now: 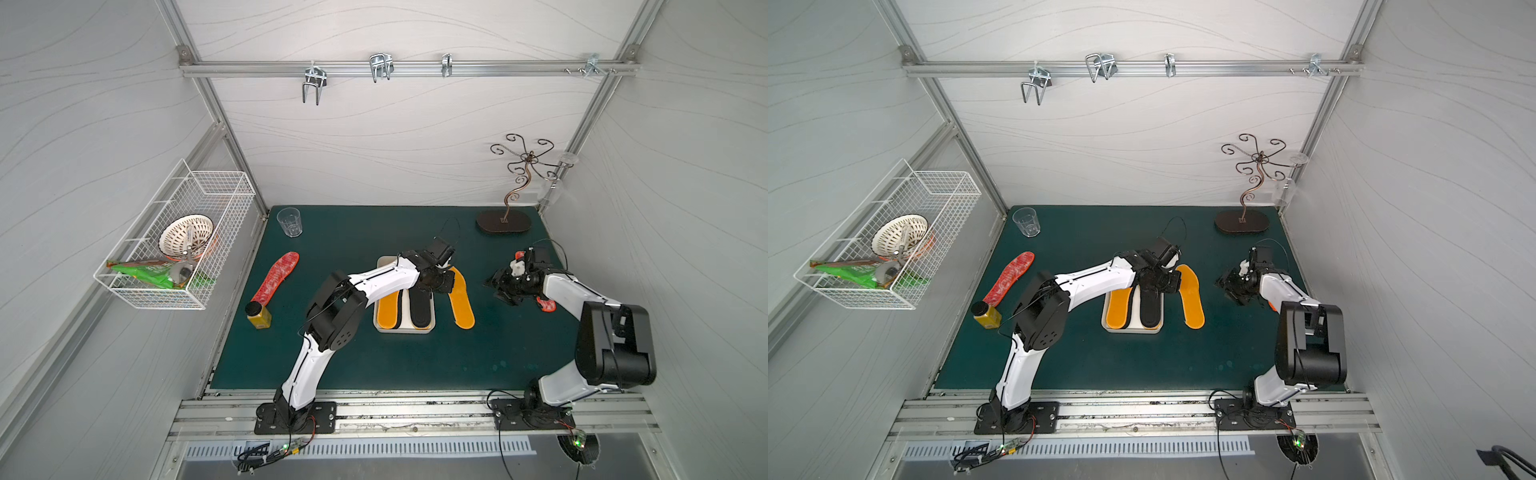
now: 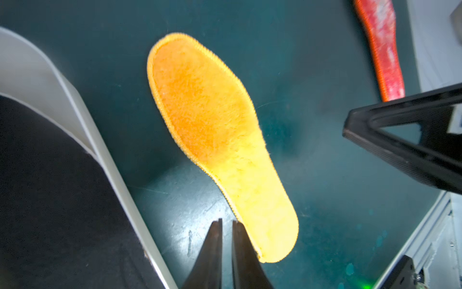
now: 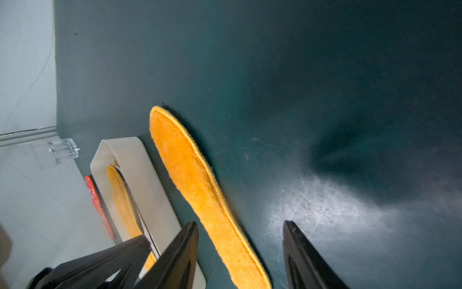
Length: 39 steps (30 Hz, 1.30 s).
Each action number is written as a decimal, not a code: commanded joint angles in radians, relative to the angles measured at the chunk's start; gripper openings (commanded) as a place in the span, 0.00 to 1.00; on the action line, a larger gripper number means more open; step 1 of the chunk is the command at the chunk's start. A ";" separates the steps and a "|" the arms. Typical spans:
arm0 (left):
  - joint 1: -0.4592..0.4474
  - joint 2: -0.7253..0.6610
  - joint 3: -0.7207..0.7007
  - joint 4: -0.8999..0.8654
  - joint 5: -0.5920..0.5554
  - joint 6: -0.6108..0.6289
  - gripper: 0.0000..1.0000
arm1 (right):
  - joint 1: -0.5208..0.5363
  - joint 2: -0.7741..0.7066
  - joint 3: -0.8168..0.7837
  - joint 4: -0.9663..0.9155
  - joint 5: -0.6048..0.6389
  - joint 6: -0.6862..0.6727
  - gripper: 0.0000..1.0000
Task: Put the insoles into the storage box
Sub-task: Pick up the insole from the center of the board.
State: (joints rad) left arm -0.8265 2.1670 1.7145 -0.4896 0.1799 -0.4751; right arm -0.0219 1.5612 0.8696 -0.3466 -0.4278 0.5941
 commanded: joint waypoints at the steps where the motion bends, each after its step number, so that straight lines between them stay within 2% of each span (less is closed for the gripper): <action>1: -0.015 0.035 0.046 -0.003 -0.002 -0.002 0.14 | 0.011 0.058 0.003 0.050 -0.071 0.003 0.57; 4: -0.023 0.058 0.070 -0.028 -0.013 -0.014 0.12 | 0.023 0.090 0.009 0.082 -0.081 0.009 0.58; 10: -0.024 0.056 0.013 0.037 -0.016 -0.076 0.12 | 0.058 0.167 0.035 0.147 -0.125 0.031 0.58; 11: -0.022 0.055 0.003 0.053 -0.007 -0.086 0.13 | 0.060 0.177 0.033 0.162 -0.139 0.039 0.58; 14: -0.015 0.049 -0.033 0.106 0.024 -0.125 0.29 | 0.060 0.198 0.025 0.193 -0.163 0.059 0.58; 17: 0.000 0.055 -0.058 0.161 0.079 -0.167 0.31 | 0.059 0.201 0.024 0.195 -0.161 0.063 0.58; 24: 0.004 0.092 -0.064 0.204 0.131 -0.203 0.31 | 0.074 0.234 0.016 0.250 -0.187 0.090 0.58; 29: 0.005 0.100 -0.064 0.206 0.128 -0.201 0.27 | 0.083 0.265 0.016 0.289 -0.214 0.111 0.58; 39: 0.024 0.115 -0.081 0.210 0.135 -0.206 0.27 | 0.096 0.337 0.008 0.426 -0.338 0.186 0.55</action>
State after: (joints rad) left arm -0.8150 2.2524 1.6440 -0.2989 0.3107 -0.6838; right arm 0.0639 1.8580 0.8906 0.0559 -0.7475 0.7483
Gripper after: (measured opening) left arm 0.275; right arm 0.553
